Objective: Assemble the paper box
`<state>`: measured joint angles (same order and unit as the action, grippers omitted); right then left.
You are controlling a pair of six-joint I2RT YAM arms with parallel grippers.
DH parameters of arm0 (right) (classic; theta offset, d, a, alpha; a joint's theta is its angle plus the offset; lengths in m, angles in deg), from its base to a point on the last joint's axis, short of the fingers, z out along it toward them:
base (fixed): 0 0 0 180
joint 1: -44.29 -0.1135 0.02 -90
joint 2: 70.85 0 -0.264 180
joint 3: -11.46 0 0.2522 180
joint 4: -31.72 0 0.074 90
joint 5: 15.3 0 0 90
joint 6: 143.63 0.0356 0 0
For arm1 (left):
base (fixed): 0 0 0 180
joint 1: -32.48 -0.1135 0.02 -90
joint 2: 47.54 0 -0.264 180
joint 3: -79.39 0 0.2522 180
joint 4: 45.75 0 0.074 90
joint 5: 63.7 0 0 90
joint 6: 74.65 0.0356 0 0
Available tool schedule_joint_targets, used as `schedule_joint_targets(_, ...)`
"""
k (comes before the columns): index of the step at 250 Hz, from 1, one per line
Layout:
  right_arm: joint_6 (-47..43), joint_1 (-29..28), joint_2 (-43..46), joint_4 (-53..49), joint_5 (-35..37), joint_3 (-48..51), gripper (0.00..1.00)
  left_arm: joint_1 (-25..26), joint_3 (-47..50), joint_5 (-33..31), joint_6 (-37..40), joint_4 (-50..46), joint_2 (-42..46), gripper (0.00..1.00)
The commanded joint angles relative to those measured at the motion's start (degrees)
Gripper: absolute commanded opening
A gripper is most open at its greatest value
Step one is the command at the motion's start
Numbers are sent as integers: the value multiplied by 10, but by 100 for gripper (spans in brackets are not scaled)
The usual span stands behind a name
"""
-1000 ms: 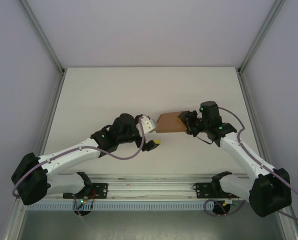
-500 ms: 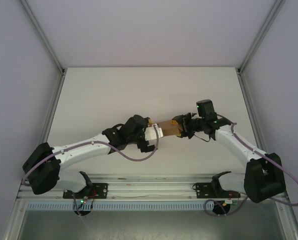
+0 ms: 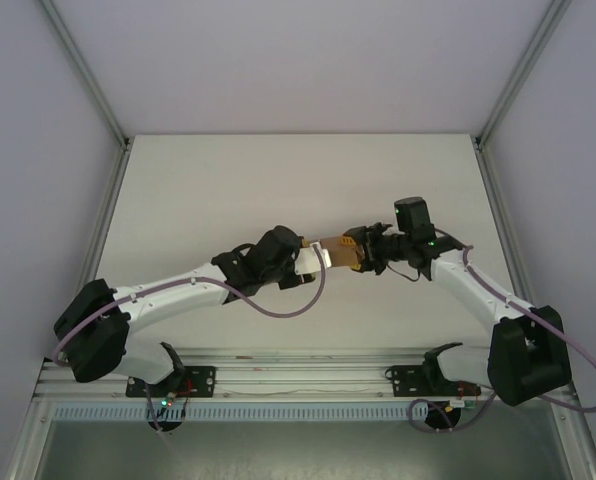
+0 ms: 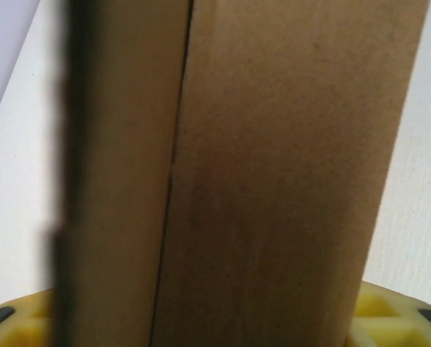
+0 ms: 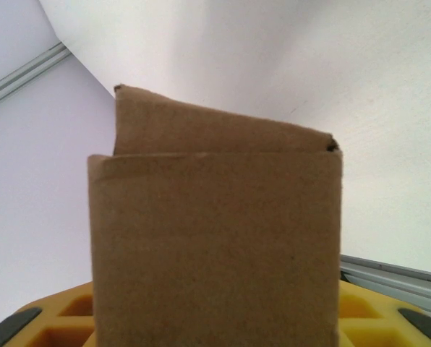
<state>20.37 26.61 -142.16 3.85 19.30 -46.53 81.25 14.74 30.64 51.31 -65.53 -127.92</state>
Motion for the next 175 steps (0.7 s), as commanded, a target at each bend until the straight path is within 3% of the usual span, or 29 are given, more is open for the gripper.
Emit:
schedule_joint_targets(1, 0, -2, 2, 12, -31, -2, 52, 1, -8, -19, -6, 31, 12, 49)
schedule_joint_targets(33, -3, -2, 6, 10, -24, 0, 69, 1, -10, -16, -7, 22, 15, 41)
schedule_joint_targets(62, -9, -2, 26, 13, 14, 0, 100, -3, -14, 6, 3, -4, 12, 34)
schedule_joint_targets(89, -66, 5, 50, -16, 93, -13, 100, -7, -39, 21, 9, -78, 1, 32)
schedule_joint_targets(139, -364, 21, 104, -163, 287, -99, 100, -37, -66, 107, 41, -213, -13, 33)
schedule_joint_targets(175, -508, 22, 147, -125, 286, -80, 100, -80, -101, 199, 64, -295, -49, 34)
